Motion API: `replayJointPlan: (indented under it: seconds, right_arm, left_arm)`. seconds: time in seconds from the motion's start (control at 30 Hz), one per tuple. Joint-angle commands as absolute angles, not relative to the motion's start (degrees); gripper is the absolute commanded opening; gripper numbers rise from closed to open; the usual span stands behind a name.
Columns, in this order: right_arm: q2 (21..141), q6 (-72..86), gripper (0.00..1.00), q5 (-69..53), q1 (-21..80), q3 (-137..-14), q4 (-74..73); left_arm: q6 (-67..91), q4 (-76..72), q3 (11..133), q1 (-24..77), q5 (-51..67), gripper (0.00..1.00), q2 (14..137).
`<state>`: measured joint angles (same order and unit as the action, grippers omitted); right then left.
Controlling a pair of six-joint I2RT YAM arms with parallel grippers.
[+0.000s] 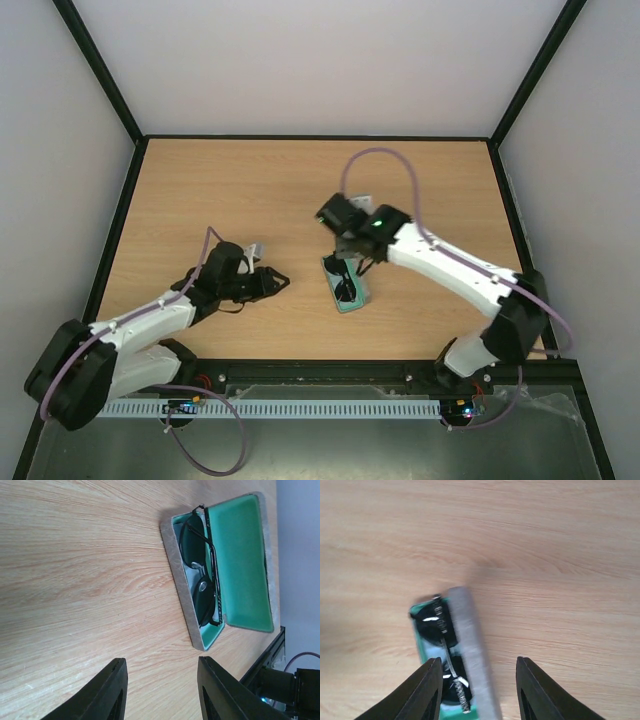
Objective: Organize the sunglasses
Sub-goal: Adjust the sunglasses in the sunglasses case, then close the sunglasses case at the center of the board.
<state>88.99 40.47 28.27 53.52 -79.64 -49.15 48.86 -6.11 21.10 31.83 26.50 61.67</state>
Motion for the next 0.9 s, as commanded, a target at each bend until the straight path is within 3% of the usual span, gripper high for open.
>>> replayJointPlan:
  seconds: [0.0, 0.17, 0.37, 0.47, 0.67, 0.87]
  right_arm:
    - [83.48, 36.76, 0.42, 17.77, 43.78, -69.99, -42.11]
    - [80.56, 34.17, 0.38, 9.47, 37.46, -62.63, -34.0]
    - [82.31, 34.87, 0.22, 5.56, 37.09, -58.62, -29.79]
    - [81.75, 35.29, 0.2, 5.6, 37.02, -56.09, -28.32]
    - [79.82, 35.4, 0.2, 4.7, 35.58, -52.11, -26.2]
    - [80.26, 35.15, 0.12, -1.93, 34.72, -48.91, -20.51]
  left_arm:
    - [47.82, -8.6, 25.27, 31.99, 25.71, 0.4, 66.38]
    - [47.11, -8.65, 30.82, 34.19, 24.23, 0.38, 73.62]
    - [47.88, -10.42, 35.37, 37.78, 23.07, 0.2, 82.89]
    - [48.86, -11.24, 35.37, 39.29, 22.14, 0.12, 85.08]
    - [50.45, -13.41, 34.27, 41.95, 21.41, 0.06, 88.17]
    - [51.85, -18.98, 35.17, 43.55, 22.41, 0.02, 95.49]
